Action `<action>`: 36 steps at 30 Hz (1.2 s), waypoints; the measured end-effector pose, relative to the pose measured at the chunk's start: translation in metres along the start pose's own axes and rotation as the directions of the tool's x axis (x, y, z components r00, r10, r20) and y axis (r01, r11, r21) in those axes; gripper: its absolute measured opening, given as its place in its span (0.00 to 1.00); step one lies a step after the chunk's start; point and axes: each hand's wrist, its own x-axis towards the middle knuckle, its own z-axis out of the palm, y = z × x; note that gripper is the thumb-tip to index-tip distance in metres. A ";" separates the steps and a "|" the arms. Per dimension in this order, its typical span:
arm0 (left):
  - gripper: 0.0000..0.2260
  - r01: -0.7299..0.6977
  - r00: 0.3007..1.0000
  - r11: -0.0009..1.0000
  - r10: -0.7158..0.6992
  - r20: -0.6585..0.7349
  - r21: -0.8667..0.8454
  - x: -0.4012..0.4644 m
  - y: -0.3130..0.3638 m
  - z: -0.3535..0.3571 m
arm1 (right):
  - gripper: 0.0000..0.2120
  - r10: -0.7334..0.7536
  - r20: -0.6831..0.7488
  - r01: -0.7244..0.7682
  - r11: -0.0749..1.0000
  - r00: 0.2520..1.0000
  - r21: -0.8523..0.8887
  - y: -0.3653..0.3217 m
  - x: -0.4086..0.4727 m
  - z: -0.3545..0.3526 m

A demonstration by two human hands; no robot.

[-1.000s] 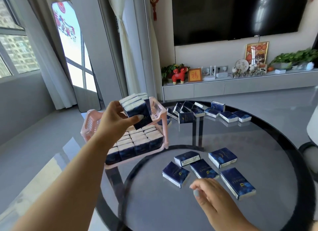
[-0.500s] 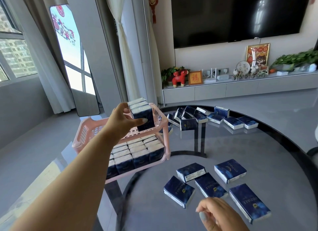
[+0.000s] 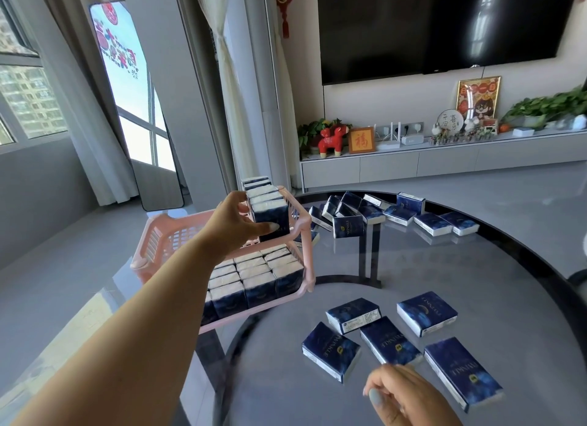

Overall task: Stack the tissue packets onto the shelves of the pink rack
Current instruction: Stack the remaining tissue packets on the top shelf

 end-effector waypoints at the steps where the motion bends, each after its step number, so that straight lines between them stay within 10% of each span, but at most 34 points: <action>1: 0.33 0.008 1.000 1.000 -0.008 0.004 -0.004 0.000 0.000 0.000 | 0.19 0.013 0.001 -0.013 1.000 1.000 0.012 0.000 0.000 0.000; 23: 0.41 -0.058 0.987 0.989 0.077 -0.139 0.137 -0.026 0.016 -0.011 | 0.34 0.124 0.168 -0.161 0.961 0.978 0.227 -0.003 -0.006 -0.013; 31: 0.23 -0.211 0.949 0.974 0.225 -0.219 0.084 -0.077 0.047 0.015 | 0.31 0.105 0.074 -0.120 0.967 0.992 0.223 -0.007 -0.009 -0.019; 36: 0.11 -0.265 0.964 0.938 0.266 0.028 0.221 -0.105 0.038 0.056 | 0.23 0.170 -0.124 -0.153 0.979 0.978 0.132 -0.006 -0.007 -0.019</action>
